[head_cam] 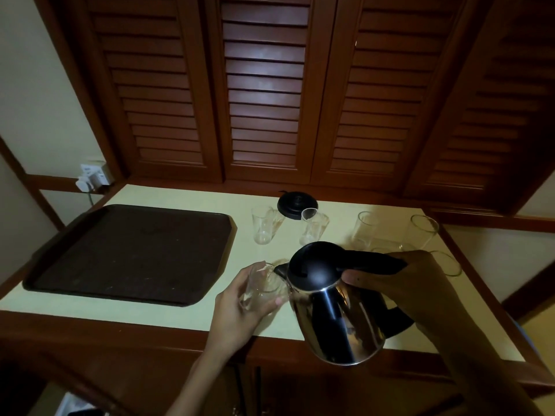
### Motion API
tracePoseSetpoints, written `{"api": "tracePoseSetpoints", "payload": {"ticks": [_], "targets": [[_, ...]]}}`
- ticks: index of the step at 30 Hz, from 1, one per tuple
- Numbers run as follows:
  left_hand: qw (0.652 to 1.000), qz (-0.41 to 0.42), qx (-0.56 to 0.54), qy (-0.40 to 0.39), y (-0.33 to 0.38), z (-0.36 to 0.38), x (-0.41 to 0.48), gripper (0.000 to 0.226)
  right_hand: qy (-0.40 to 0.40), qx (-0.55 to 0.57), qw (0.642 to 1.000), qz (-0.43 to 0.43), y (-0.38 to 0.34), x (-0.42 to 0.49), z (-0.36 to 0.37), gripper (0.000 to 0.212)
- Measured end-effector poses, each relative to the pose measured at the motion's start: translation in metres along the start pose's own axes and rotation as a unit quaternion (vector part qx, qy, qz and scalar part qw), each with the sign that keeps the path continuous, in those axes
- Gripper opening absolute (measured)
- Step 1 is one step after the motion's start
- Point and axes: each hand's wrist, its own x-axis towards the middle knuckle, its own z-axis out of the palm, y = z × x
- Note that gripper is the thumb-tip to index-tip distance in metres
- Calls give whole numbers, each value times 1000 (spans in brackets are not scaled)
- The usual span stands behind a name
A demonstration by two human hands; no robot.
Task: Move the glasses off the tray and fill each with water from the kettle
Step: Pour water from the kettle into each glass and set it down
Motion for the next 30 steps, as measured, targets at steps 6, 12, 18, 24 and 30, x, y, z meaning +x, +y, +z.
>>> {"api": "tracePoseSetpoints", "payload": {"ticks": [6,12,18,24,30], "targets": [[1000,-2,6,-7,-1,0,0,65,11,-57,998,-4,-1,6,1,38],[1000,1,9,-5,0,-1,0,62,-3,-71,997,-7,-2,6,0,51],[1000,1,0,-5,0,-1,-1,57,-17,-72,997,-15,-5,7,-1,57],[1000,1,4,-2,-2,-3,-3,58,-21,-58,998,-26,-6,7,-1,60],[1000,0,1,-8,0,-4,-4,58,-14,-67,997,-30,-7,7,-1,59]]}}
